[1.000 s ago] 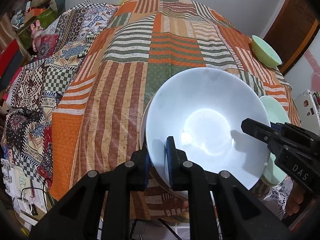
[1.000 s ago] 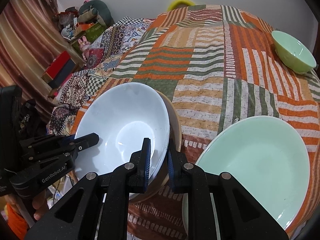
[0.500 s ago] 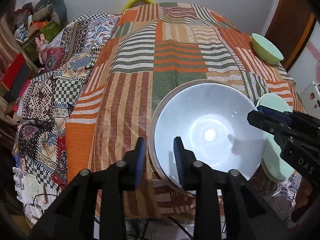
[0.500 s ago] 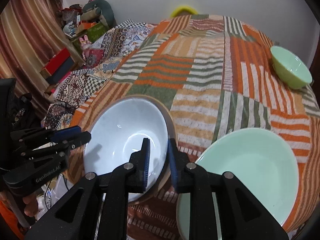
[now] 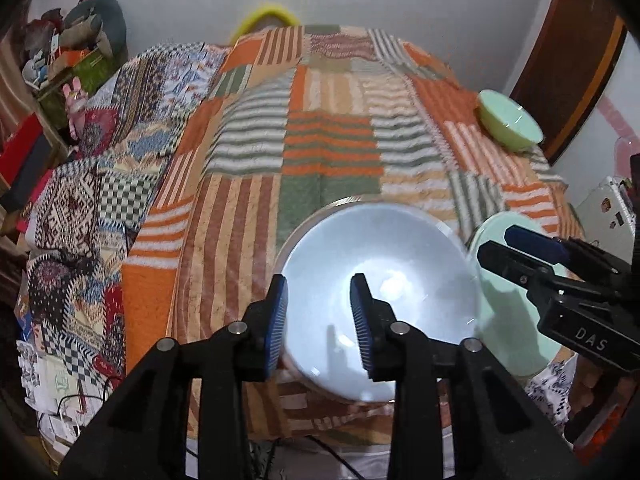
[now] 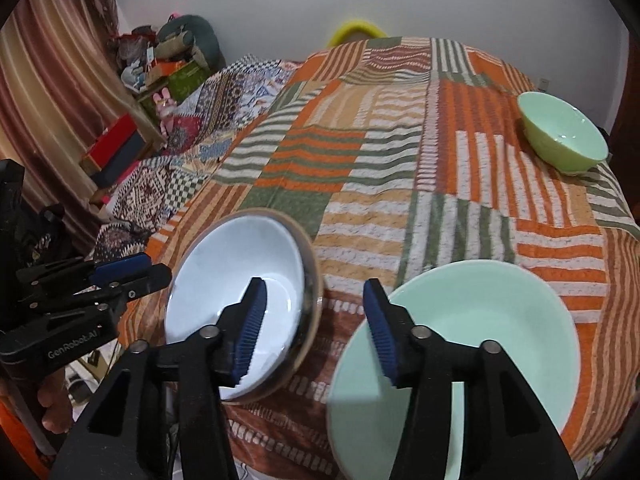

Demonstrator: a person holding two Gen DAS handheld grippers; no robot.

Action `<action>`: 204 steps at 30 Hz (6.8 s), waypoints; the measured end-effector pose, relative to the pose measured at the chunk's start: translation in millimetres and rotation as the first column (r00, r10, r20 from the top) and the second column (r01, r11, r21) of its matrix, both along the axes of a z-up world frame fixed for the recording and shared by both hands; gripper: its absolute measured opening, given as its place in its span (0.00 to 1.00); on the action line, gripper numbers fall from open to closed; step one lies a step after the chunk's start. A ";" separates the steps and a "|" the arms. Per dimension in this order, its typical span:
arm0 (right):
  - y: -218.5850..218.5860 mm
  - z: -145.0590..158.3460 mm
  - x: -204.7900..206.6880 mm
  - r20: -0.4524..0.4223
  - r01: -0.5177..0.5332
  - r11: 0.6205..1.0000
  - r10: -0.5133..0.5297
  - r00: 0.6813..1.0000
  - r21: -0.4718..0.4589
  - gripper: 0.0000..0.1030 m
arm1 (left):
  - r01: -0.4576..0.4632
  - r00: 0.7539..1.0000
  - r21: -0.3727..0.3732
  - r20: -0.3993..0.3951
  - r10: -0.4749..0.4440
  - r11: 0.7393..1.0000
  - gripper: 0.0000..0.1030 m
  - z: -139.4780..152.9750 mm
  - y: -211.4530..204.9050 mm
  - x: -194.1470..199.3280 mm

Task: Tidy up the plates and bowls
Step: 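Open both tools and move them toward the mint green bowl, then close the left tool on the mint green bowl rim while the right tool grips it too, then lift the mint green bowl with both tools and carry it over the bowl stack, then lower the mint green bowl into the white spotted bowl with both tools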

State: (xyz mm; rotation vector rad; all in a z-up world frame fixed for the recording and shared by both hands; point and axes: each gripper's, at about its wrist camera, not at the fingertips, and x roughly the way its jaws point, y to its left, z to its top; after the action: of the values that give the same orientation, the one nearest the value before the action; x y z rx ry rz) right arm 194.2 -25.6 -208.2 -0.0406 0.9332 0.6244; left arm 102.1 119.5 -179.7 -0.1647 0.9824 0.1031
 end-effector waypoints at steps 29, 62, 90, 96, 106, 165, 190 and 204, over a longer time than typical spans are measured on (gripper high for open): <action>-214.4 18.4 174.5 0.041 0.459 0.885 -0.463 0.885 0.075 0.55 | 0.243 0.957 0.009 0.161 -0.241 0.970 0.68 57.3 -148.3 179.1; -173.5 -13.8 184.7 -0.072 0.255 0.966 -0.253 0.965 0.031 0.13 | 0.209 0.967 -0.163 -0.112 -0.229 0.964 0.11 -45.5 -166.0 290.6; -129.0 68.2 82.2 0.090 0.198 0.973 -0.210 0.974 0.121 0.13 | 0.191 0.980 -0.152 0.084 -0.179 0.970 0.11 60.0 -119.1 132.5; -102.8 63.4 69.0 0.070 0.154 0.977 -0.166 0.984 0.151 0.13 | 0.148 0.987 -0.160 0.086 -0.136 0.976 0.11 61.8 -88.4 97.1; -64.6 55.6 43.8 0.053 0.097 0.982 -0.107 0.993 0.165 0.13 | 0.087 0.994 -0.159 0.084 -0.074 0.983 0.11 59.1 -46.9 51.0; 29.7 -21.9 -3.9 -0.086 -0.030 0.999 0.033 0.996 0.032 0.13 | -0.089 0.991 -0.122 -0.108 0.076 0.988 0.12 -45.2 32.2 -0.6; 42.3 -17.9 -13.6 0.006 -0.076 0.993 0.077 0.997 -0.088 0.15 | -0.071 0.989 -0.015 -0.130 0.068 0.997 0.22 -59.3 22.4 2.1; 29.9 0.8 -10.8 0.085 -0.040 0.996 0.047 0.995 -0.081 0.26 | -0.082 0.993 -0.040 -0.093 0.078 0.996 0.26 -42.5 26.1 -4.4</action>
State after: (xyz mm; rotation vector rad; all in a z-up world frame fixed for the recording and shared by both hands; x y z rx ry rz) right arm 183.4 4.3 -207.4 -0.1578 0.8744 0.6213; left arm 97.7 145.6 -222.2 -0.2416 1.0696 0.1633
